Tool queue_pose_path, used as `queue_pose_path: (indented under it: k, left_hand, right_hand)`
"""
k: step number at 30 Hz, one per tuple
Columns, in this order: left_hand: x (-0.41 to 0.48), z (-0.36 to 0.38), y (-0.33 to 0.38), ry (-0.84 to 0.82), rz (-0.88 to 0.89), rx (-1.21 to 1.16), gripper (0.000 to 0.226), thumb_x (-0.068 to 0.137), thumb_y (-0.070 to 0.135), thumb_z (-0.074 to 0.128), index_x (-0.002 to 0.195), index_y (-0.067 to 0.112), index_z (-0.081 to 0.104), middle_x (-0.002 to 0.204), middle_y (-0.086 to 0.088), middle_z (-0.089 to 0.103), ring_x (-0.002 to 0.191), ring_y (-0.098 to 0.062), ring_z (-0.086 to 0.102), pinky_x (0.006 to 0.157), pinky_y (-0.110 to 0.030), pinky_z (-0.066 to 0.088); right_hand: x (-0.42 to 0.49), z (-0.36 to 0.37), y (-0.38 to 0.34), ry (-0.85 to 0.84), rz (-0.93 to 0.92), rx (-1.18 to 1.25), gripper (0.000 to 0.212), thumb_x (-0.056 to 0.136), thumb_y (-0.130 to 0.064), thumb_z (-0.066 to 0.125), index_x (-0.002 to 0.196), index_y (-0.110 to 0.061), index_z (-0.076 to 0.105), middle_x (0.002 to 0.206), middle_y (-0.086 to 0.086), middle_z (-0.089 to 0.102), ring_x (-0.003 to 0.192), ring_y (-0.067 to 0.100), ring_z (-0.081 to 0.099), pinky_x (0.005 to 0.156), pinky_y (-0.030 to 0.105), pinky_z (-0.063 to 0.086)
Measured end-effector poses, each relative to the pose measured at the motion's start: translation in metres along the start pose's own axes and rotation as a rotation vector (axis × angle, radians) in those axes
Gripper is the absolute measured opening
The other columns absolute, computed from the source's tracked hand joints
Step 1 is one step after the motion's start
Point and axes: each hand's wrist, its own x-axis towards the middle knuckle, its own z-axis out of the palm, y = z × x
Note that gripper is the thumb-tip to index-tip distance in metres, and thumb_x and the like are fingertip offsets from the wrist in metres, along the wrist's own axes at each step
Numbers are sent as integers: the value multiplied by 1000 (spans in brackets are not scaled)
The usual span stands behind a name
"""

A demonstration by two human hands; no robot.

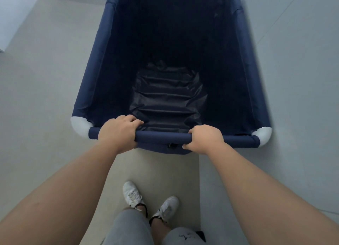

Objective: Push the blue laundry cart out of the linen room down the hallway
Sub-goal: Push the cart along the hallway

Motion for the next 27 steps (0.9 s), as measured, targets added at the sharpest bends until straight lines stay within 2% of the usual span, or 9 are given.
queue_pose_path:
  k: [2,5,9,12,23,27]
  left_hand:
    - [6,-3,-3,-13,9,-3,60,78,49,66,135,40,50,128,13,55,110,-16,54,75,-32,42]
    - [18,-10,-7,-37,20,1,40,76,48,66,114,41,62,111,14,60,99,-15,57,69,-33,40]
    - [28,-16,-15,-65,44,37,22,77,41,61,98,37,64,94,13,61,82,-15,56,61,-33,36]
    - [33,-15,-21,-37,71,54,19,78,41,60,96,36,64,92,12,62,81,-15,57,61,-32,35]
    - [38,-13,-35,-11,114,35,14,81,37,56,92,32,62,92,10,62,79,-16,57,61,-33,38]
    - [39,-13,-41,-13,107,43,16,83,41,57,95,35,64,94,11,61,78,-15,57,60,-33,40]
  right_hand:
    - [4,-4,-1,-3,12,7,28,74,-57,62,89,-34,63,74,-11,60,71,16,60,60,31,49]
    - [12,-12,-2,-6,32,4,29,74,-58,62,91,-35,62,76,-11,61,73,17,60,65,34,54]
    - [20,-21,-6,-32,62,-4,30,74,-59,63,89,-33,62,75,-10,61,71,16,61,64,33,54]
    - [27,-23,-8,-33,69,-15,30,74,-59,63,90,-33,64,73,-12,61,68,14,60,58,31,49]
    - [35,-25,-17,-52,105,2,35,72,-60,65,95,-33,65,79,-10,62,73,16,61,61,32,49]
    - [35,-27,-21,-46,97,28,36,69,-60,68,93,-34,65,80,-10,62,74,16,60,61,32,48]
